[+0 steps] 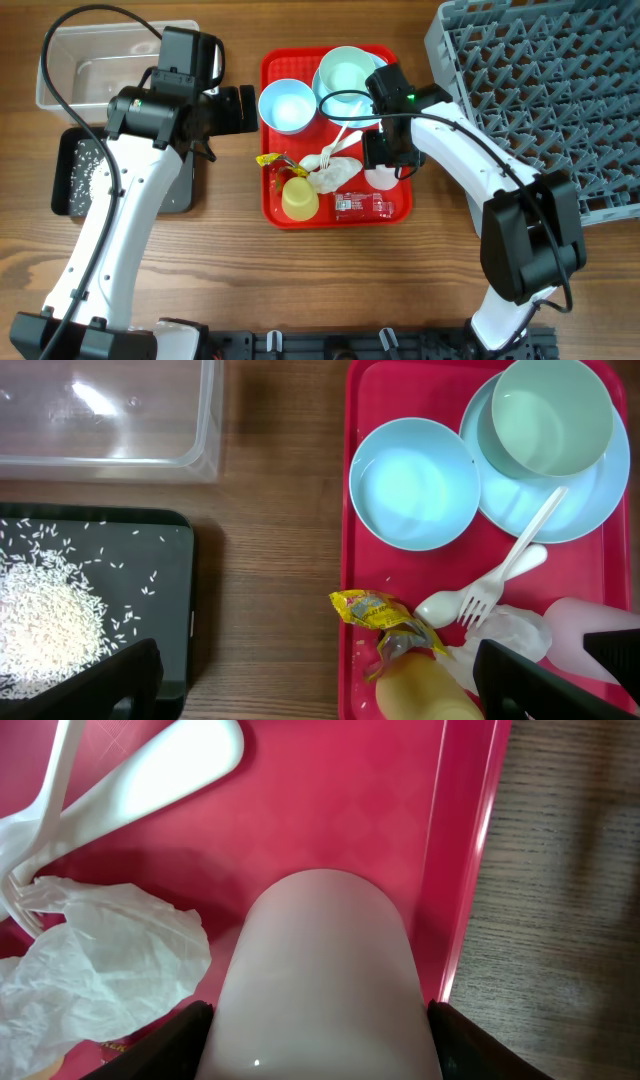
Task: Sort waste into correct bins and load items into the dishwasher rack
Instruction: 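Reach the right gripper to the white cup and grasp it, then carry the white cup with the right gripper and place it in the dish rack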
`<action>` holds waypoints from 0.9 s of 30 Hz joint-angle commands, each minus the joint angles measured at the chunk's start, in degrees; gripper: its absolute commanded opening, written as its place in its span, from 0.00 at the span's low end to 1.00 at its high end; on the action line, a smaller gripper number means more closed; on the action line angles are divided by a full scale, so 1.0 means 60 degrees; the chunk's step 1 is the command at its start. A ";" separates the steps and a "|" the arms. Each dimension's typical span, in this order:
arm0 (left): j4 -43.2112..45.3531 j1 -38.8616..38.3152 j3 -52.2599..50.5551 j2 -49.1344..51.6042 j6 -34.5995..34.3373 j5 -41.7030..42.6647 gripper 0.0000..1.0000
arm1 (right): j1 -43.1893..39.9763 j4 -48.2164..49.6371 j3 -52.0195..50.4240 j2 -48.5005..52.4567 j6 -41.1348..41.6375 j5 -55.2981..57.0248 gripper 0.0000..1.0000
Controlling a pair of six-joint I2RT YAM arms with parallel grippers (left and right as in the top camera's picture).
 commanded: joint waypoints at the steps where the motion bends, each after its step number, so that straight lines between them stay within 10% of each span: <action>1: -0.0004 0.0047 0.0007 0.0091 -0.0117 0.0113 1.00 | -0.0047 -0.0382 0.0062 0.0120 0.0029 -0.0080 0.33; 27: 0.0000 0.0047 0.0007 0.0091 -0.0113 0.0109 1.00 | -0.1639 -0.3934 0.2925 -0.2798 -0.0729 -0.0080 0.22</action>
